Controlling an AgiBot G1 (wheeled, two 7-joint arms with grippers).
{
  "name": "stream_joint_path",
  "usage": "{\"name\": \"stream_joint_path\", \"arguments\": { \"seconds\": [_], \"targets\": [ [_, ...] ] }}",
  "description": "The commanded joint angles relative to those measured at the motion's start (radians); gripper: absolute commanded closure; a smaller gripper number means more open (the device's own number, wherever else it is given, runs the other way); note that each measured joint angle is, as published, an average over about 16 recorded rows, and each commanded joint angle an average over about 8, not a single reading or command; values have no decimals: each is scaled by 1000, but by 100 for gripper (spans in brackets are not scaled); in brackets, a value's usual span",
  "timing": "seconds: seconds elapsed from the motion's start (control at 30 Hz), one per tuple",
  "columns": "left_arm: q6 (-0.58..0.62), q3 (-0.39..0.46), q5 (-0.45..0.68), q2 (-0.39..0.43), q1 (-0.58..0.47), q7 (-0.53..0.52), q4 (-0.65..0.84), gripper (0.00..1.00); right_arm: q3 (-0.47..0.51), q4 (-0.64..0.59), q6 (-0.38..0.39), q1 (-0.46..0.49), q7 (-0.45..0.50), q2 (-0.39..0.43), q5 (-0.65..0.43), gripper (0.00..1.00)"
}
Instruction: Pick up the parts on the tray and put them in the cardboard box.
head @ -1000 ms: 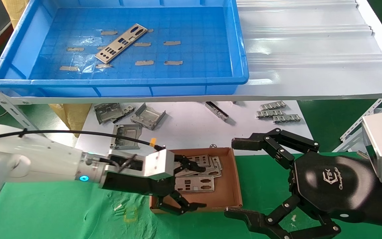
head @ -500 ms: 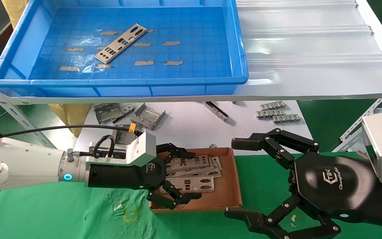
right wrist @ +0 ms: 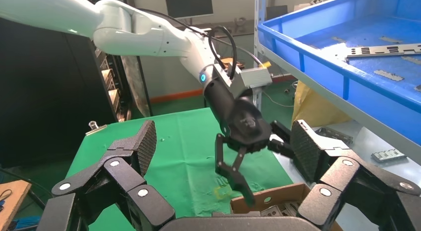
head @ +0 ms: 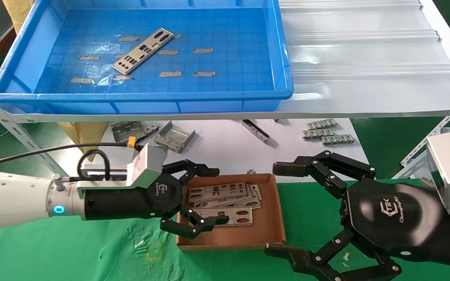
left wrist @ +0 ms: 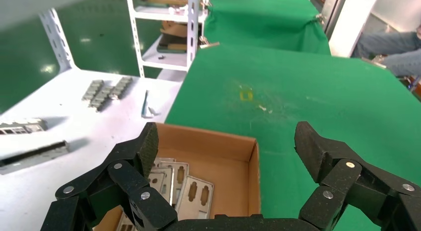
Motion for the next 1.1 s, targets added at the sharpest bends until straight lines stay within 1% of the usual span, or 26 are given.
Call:
{"name": "stream_joint_path", "arguments": {
  "seconds": [0.03, 1.1],
  "targets": [
    [-4, -17, -10, -21, 17, -23, -41, 0, 0, 0, 0, 0, 0, 0, 0, 0],
    [-63, -284, -173, -354, 291, -383, -698, 0, 0, 0, 0, 0, 0, 0, 0, 0]
  ]
}}
